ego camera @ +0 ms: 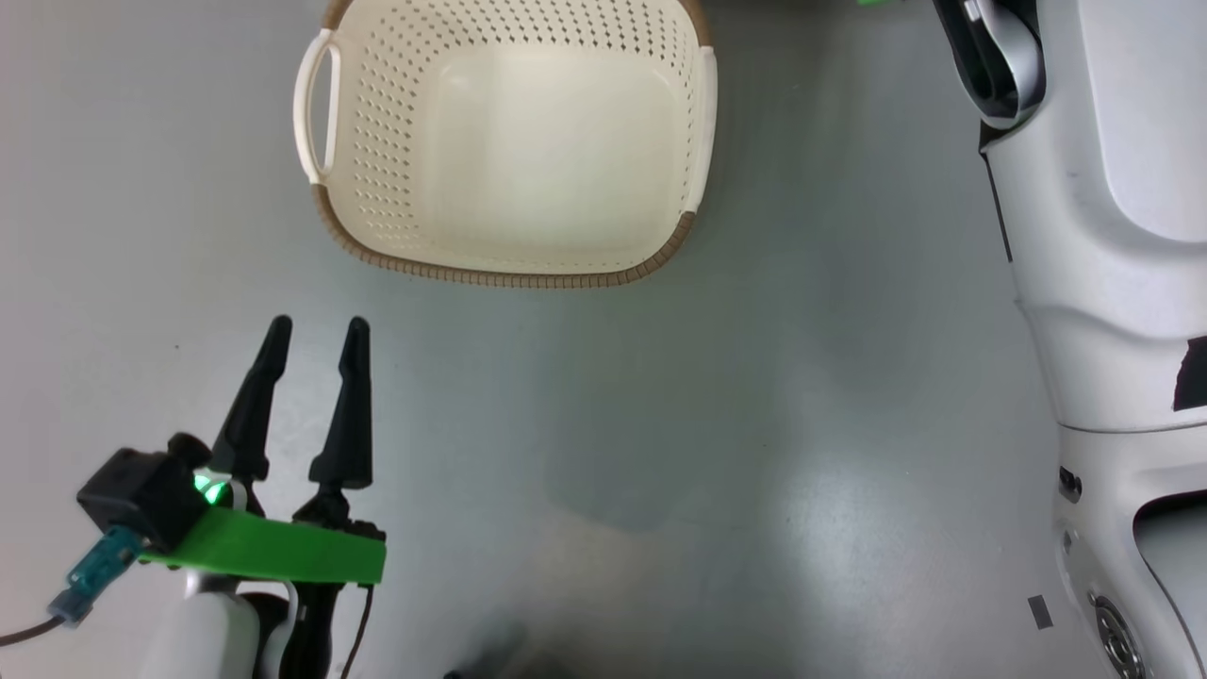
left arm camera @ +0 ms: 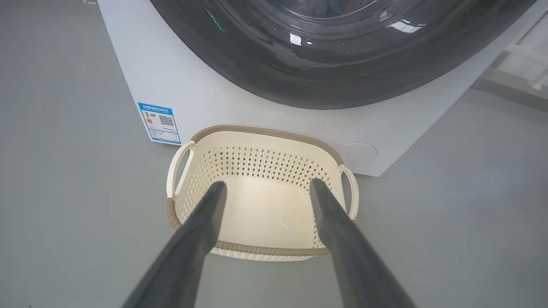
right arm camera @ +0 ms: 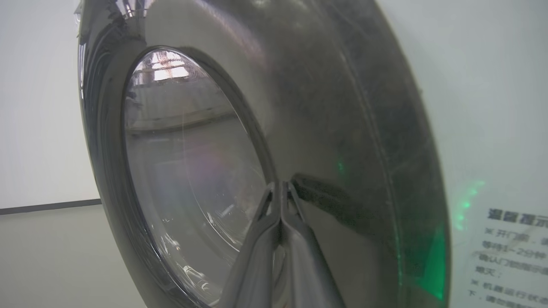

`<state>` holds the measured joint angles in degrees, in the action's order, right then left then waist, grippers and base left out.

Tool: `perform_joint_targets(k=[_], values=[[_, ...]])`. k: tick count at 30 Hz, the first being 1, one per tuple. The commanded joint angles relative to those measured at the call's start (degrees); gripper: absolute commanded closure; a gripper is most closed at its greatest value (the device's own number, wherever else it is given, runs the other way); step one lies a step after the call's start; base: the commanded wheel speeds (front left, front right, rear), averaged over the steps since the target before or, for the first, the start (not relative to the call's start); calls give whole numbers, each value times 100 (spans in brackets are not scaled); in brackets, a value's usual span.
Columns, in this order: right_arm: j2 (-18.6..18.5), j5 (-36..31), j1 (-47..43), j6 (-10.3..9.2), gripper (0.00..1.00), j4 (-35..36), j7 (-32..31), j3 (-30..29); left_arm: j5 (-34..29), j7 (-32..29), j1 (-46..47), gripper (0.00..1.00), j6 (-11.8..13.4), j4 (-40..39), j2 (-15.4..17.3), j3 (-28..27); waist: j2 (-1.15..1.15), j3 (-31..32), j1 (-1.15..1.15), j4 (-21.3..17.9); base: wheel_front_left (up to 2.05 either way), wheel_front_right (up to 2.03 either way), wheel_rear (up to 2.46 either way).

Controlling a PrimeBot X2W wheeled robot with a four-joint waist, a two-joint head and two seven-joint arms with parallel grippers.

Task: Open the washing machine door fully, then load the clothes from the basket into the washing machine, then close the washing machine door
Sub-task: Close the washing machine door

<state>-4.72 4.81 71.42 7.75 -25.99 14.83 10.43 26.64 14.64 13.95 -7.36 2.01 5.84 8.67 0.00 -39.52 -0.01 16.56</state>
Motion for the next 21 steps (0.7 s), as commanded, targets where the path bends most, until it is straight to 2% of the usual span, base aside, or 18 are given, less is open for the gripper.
perform_joint_targets(k=[1, 13, 21], values=[[184, -72, 164, -26, 100, 134, 17, -84, 32, 36, 49, 0, -13, -118, 166, -160, 0, -47, 1, -9, 0, 0, 0], [184, -62, 227, -26, 100, 275, 17, -367, 81, 36, 97, 0, -13, -128, 209, -117, 0, -159, 1, -79, 0, 0, 0], [184, -32, -105, -26, 100, 335, 17, 57, 57, 36, 70, 0, -13, -119, 207, -177, 0, 21, 1, -197, 0, 0, 0]])
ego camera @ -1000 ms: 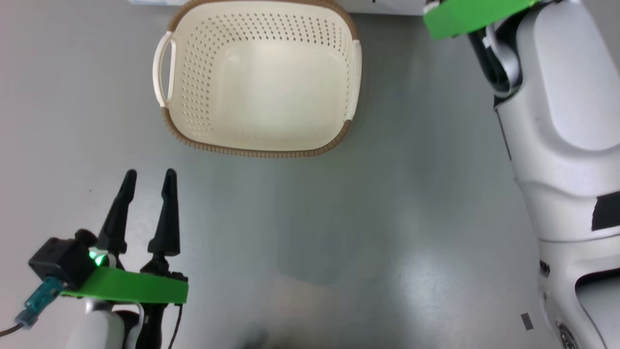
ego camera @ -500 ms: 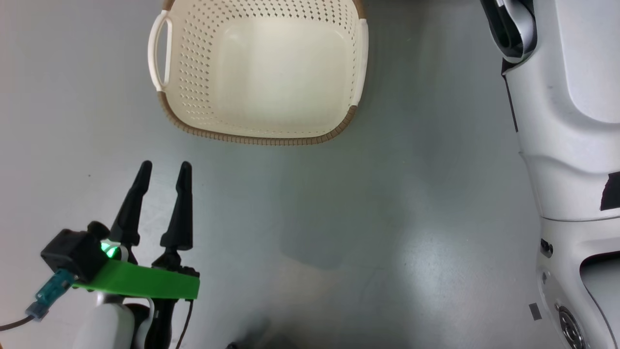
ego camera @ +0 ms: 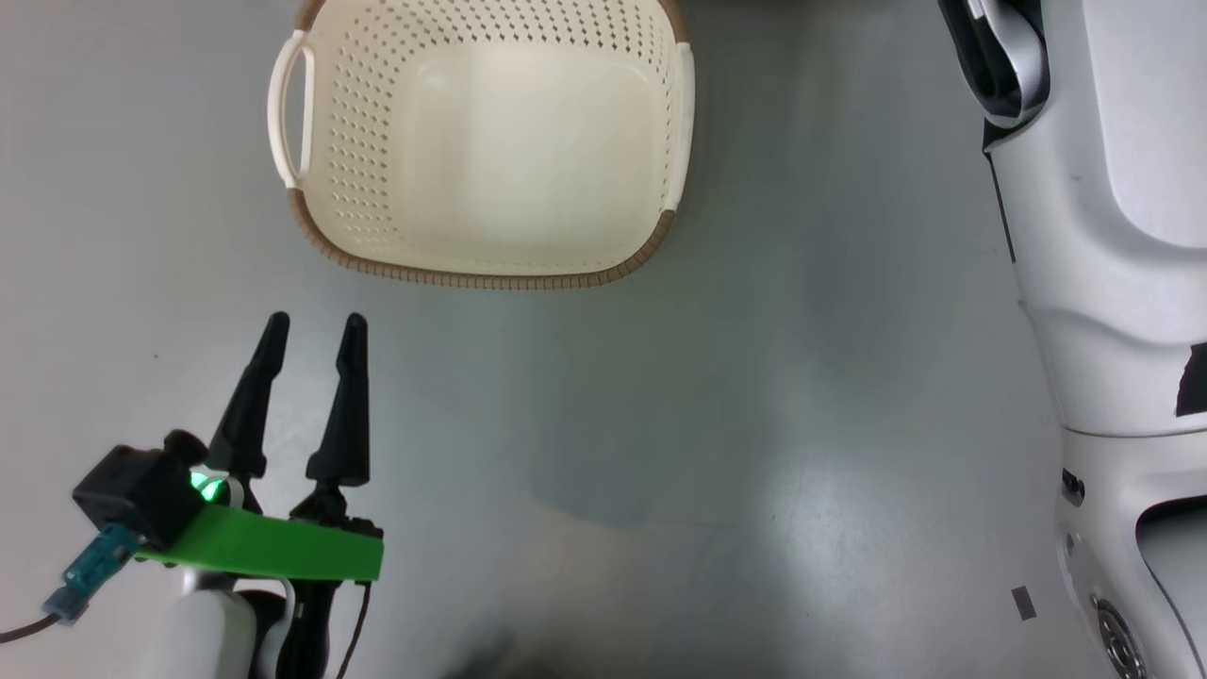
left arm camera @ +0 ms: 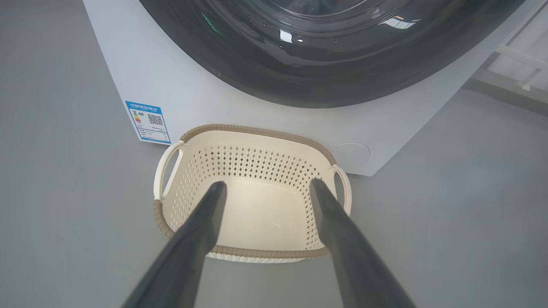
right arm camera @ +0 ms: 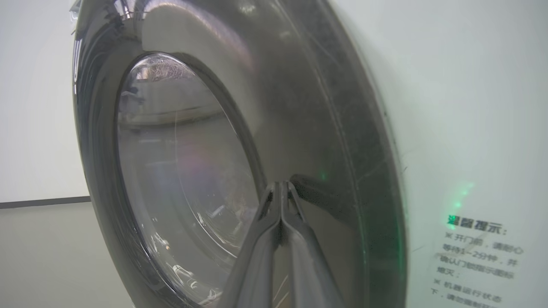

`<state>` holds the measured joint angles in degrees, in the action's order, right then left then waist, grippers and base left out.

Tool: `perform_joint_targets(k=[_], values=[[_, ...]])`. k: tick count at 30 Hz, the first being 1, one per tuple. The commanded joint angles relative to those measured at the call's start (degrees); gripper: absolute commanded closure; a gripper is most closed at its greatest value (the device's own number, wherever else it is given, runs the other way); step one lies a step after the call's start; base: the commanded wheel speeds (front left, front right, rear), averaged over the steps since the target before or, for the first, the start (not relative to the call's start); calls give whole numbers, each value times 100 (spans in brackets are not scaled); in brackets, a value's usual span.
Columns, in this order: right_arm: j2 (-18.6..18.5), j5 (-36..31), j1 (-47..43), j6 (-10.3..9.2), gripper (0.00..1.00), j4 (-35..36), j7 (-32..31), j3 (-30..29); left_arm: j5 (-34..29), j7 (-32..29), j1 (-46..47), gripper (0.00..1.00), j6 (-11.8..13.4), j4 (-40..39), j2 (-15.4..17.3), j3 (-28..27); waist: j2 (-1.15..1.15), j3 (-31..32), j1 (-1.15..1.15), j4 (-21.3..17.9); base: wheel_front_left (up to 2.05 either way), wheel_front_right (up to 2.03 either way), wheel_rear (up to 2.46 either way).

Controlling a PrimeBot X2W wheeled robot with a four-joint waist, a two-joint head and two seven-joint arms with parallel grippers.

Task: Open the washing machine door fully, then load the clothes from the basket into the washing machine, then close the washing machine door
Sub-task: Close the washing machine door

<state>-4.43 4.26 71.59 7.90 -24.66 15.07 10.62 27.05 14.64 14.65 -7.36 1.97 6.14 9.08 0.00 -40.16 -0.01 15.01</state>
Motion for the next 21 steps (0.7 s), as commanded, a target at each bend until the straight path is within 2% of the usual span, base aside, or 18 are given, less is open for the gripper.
perform_joint_targets(k=[1, 21], values=[[155, 34, -189, -42, 100, 221, -7, 47, 6, 36, -9, 0, -13, -119, 173, -232, 0, 124, 1, -49, 0, 0, 0], [155, 154, -1804, -42, 100, 300, -7, 271, -160, 36, -349, 0, -13, -152, 166, -675, 0, 1038, 1, -347, 0, 0, 0]])
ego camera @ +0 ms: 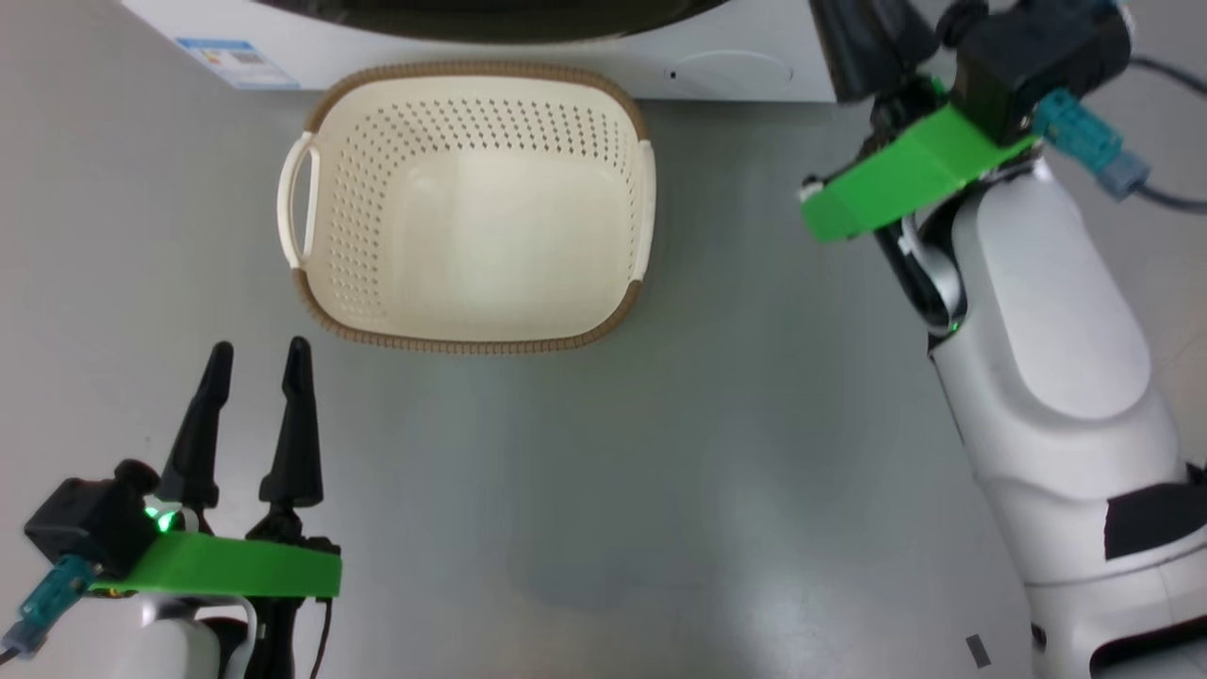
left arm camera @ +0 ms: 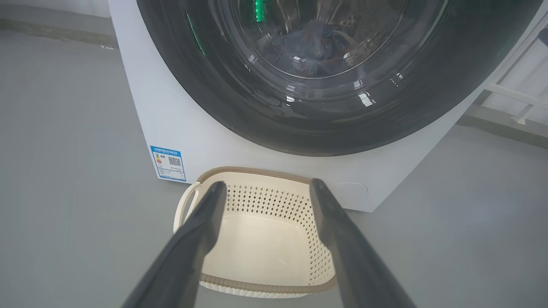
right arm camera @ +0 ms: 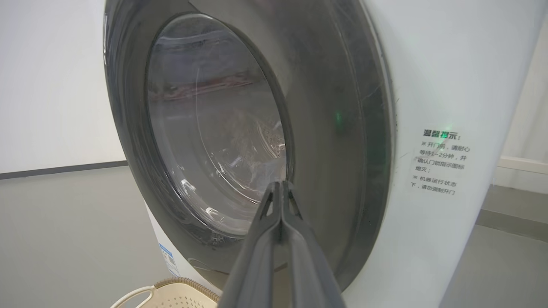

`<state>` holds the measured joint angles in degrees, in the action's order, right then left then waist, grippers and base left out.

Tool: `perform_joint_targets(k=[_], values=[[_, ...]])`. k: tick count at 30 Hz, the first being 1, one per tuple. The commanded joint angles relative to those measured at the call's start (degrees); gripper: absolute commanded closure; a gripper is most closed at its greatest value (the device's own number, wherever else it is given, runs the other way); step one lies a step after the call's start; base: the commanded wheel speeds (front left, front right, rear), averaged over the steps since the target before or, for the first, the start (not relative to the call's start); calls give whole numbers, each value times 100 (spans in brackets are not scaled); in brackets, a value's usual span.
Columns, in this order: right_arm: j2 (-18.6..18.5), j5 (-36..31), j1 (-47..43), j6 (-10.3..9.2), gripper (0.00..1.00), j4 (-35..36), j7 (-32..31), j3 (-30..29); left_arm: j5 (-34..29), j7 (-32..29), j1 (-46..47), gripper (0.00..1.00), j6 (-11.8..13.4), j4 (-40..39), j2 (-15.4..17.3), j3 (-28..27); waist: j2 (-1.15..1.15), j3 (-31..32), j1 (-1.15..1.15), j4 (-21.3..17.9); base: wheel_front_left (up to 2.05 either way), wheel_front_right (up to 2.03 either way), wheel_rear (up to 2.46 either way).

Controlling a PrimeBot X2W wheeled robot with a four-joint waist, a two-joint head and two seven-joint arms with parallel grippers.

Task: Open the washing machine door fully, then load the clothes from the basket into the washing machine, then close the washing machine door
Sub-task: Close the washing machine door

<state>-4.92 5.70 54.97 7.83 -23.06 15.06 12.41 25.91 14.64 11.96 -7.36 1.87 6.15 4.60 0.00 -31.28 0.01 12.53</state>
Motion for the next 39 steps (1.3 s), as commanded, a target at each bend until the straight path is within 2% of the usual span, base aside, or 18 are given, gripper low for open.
perform_joint_targets(k=[1, 2, 3, 4, 5, 6, 27, 39], values=[[204, -10, -244, -34, 100, 142, -6, 84, -52, 36, -101, 0, -13, -147, 166, -253, 0, 203, -1, -122, 0, 0, 0], [204, -28, -351, -34, 98, 141, -6, 86, -63, 36, -124, 0, -13, -142, 171, -277, 0, 257, -1, -147, 0, 0, 0], [204, -33, -456, -34, 91, 135, -6, 94, -75, 36, -148, 0, -13, -132, 178, -300, 0, 309, -1, -172, 0, 0, 0], [204, -34, -556, -34, 78, 139, -6, 91, -85, 36, -173, 0, -13, -125, 183, -327, 0, 361, -1, -198, 0, 0, 0], [204, -38, -653, -34, 60, 151, -6, 86, -92, 36, -198, 0, -13, -124, 182, -360, 0, 413, -1, -222, 0, 0, 0], [204, -16, -852, -34, 0, 185, -6, 80, -94, 36, -251, 0, -13, -126, 171, -428, 0, 516, -1, -270, 0, 0, 0], [204, -37, -2793, -34, 0, 483, -6, -209, -313, 36, -909, 0, -13, -68, 183, -886, 0, 1695, -1, -898, 0, 0, 0], [204, 122, -3968, -34, 0, 809, -6, -571, -434, 36, -1430, 0, -13, -33, 72, -1106, 0, 2357, -1, -1294, 0, 0, 0]])
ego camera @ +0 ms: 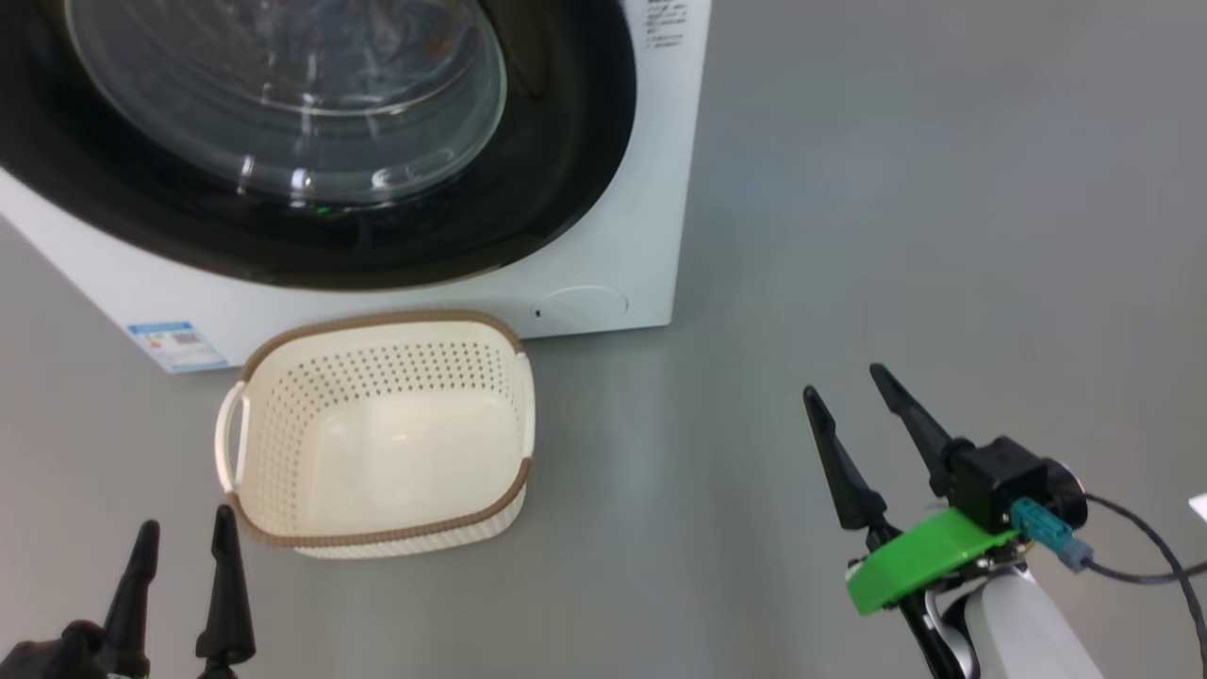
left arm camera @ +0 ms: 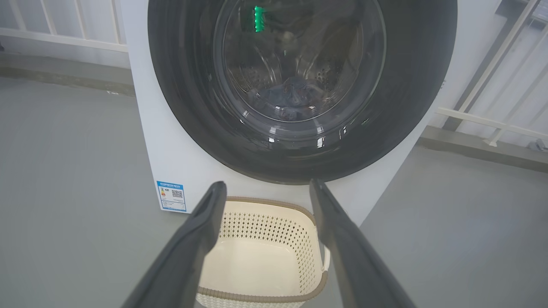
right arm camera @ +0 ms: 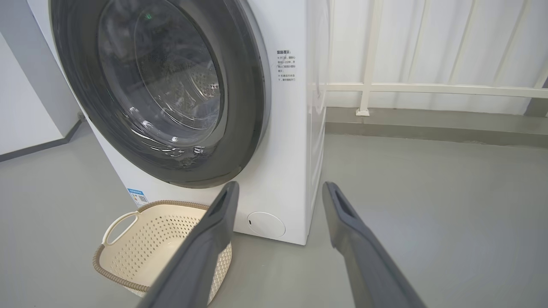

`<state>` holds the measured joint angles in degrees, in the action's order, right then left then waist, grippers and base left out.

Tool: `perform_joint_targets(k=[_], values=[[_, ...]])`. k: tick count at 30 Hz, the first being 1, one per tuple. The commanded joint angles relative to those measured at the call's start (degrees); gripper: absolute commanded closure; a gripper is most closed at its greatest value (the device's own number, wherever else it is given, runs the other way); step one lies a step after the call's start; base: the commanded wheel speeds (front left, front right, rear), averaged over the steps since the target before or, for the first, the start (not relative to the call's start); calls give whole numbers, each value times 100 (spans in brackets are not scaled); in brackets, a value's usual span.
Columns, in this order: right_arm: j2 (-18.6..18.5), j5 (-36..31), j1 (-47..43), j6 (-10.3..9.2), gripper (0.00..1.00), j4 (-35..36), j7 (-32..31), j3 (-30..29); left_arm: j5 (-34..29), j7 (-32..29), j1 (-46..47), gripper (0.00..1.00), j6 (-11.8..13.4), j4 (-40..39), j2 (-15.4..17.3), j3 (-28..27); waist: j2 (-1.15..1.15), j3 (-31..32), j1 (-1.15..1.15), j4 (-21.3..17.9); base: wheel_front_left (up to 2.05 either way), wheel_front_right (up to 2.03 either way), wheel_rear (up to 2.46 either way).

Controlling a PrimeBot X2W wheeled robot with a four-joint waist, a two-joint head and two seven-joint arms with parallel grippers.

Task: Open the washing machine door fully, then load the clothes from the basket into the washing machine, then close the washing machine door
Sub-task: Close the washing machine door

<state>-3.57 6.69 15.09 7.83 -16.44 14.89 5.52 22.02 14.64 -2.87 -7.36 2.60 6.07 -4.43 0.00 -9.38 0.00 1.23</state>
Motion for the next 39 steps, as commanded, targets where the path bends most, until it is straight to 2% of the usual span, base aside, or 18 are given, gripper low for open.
perform_joint_targets(k=[1, 15, 39], values=[[69, 16, -62, -34, 0, 177, 11, 117, -62, 36, 24, 0, -13, -105, 69, -219, 0, 199, 0, -187, 0, 0, 0], [69, 144, -864, -34, 0, 395, 11, -30, -263, 36, -391, 0, -13, -147, 11, -233, 0, 649, 0, -307, 0, 0, 0], [69, 341, -1424, -34, 0, 800, 11, -398, -528, 36, -670, 0, -13, -131, -92, -245, 0, 918, 0, -182, 0, 0, 0]])
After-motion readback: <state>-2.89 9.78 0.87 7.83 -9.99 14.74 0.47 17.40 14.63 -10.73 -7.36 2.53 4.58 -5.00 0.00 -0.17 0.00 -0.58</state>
